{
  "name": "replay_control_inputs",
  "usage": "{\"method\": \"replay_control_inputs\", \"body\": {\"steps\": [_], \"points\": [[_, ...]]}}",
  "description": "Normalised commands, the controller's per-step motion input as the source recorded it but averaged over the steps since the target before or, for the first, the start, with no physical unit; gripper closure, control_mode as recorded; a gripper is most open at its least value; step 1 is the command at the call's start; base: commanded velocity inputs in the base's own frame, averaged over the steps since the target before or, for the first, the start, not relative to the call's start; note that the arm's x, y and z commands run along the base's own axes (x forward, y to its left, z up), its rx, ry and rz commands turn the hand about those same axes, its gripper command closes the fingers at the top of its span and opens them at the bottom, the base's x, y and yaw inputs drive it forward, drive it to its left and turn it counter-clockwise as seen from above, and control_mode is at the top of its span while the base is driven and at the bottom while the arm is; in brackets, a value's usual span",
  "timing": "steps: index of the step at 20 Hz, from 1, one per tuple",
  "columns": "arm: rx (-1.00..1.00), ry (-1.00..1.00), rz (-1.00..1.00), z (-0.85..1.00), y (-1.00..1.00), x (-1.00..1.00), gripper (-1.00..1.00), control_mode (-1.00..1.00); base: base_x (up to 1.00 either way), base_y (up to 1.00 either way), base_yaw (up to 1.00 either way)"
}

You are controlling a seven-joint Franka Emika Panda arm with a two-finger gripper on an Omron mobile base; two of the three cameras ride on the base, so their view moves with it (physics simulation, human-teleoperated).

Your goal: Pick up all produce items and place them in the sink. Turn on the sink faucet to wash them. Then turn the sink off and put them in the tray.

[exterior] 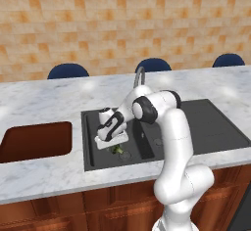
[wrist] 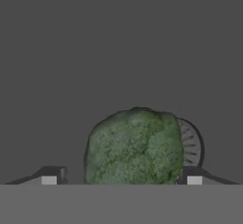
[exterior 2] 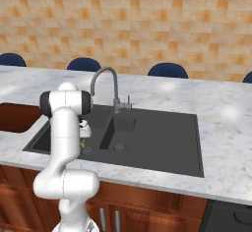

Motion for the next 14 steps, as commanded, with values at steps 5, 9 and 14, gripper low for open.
{"method": "replay_control_inputs", "body": {"steps": [5, 9, 14], "points": [[0.00, -0.04, 0.00, 0.28, 0.00, -0.21, -1.00, -1.00, 0.00, 0.00, 0.00], [0.00, -0.09, 0.00, 0.40, 0.00, -0.19, -1.00, -1.00, 0.00, 0.00, 0.00], [0.00, -0.09, 0.00, 0.46, 0.00, -0.16, -1.00, -1.00, 0.00, 0.00, 0.00]]}}
